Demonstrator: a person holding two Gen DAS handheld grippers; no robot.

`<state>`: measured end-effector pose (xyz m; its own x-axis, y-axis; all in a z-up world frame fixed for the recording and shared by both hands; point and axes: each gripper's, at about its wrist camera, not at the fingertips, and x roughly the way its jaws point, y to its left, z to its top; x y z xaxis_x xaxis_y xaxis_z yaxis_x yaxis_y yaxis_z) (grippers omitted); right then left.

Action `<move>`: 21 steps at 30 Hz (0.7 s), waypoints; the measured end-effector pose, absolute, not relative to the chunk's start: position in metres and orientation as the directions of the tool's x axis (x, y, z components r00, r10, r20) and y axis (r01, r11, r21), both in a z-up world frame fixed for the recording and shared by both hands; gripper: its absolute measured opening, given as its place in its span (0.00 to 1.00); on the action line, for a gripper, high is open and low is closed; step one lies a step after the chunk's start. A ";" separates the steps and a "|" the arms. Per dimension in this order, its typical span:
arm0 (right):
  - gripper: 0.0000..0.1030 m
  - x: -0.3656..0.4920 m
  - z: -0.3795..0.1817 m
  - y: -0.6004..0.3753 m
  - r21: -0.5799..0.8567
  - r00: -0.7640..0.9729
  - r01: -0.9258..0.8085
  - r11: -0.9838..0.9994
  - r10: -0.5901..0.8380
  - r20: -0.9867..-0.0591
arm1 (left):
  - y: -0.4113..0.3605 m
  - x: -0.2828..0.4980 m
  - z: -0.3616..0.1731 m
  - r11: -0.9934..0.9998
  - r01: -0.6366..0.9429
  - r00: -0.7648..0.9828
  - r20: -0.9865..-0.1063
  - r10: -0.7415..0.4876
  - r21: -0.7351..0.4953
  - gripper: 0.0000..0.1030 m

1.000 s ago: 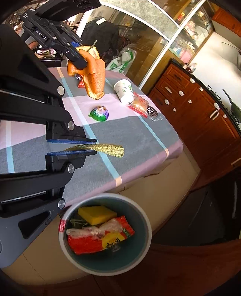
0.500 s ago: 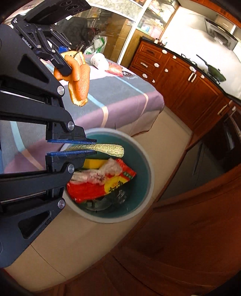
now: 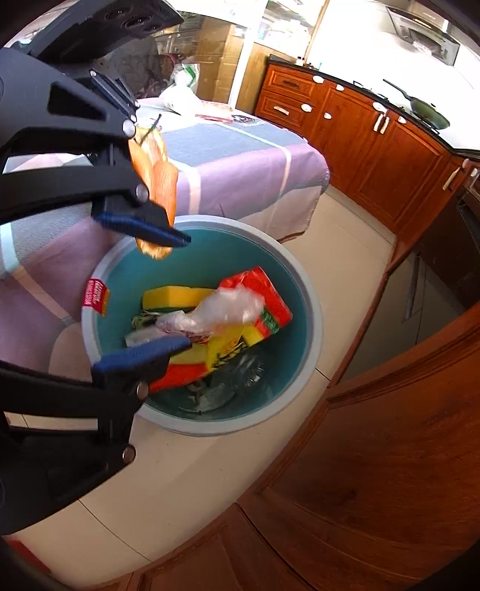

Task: Collect trash
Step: 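Carry the orange peel and corn husk over the bin and open both tools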

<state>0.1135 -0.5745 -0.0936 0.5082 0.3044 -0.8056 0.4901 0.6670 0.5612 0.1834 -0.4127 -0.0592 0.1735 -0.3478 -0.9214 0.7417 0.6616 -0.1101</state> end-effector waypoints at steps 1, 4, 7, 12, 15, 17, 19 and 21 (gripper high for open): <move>0.64 0.113 -0.094 -0.577 0.561 0.510 0.495 0.663 0.302 -0.806 | -0.416 0.186 -0.063 0.660 0.742 0.163 -0.924 -0.345 -0.116 0.41; 0.71 0.112 -0.095 -0.584 0.559 0.512 0.517 0.648 0.290 -0.809 | -0.420 0.191 -0.066 0.660 0.741 0.168 -0.919 -0.357 -0.121 0.65; 0.73 0.112 -0.096 -0.589 0.549 0.505 0.540 0.638 0.277 -0.818 | -0.417 0.193 -0.064 0.671 0.733 0.185 -0.914 -0.360 -0.116 0.81; 0.78 0.115 -0.099 -0.588 0.541 0.486 0.557 0.630 0.281 -0.828 | -0.406 0.196 -0.063 0.696 0.707 0.195 -0.910 -0.366 -0.129 0.88; 0.80 0.116 -0.100 -0.583 0.538 0.478 0.560 0.630 0.286 -0.831 | -0.398 0.196 -0.060 0.706 0.695 0.194 -0.911 -0.364 -0.133 0.91; 0.83 0.118 -0.100 -0.580 0.539 0.474 0.562 0.627 0.290 -0.831 | -0.393 0.192 -0.057 0.713 0.689 0.199 -0.912 -0.359 -0.130 0.91; 0.83 0.117 -0.098 -0.575 0.535 0.475 0.561 0.631 0.284 -0.833 | -0.385 0.190 -0.054 0.722 0.680 0.205 -0.911 -0.358 -0.130 0.91; 0.83 0.118 -0.096 -0.571 0.531 0.469 0.560 0.637 0.285 -0.836 | -0.376 0.189 -0.051 0.733 0.666 0.211 -0.908 -0.362 -0.137 0.92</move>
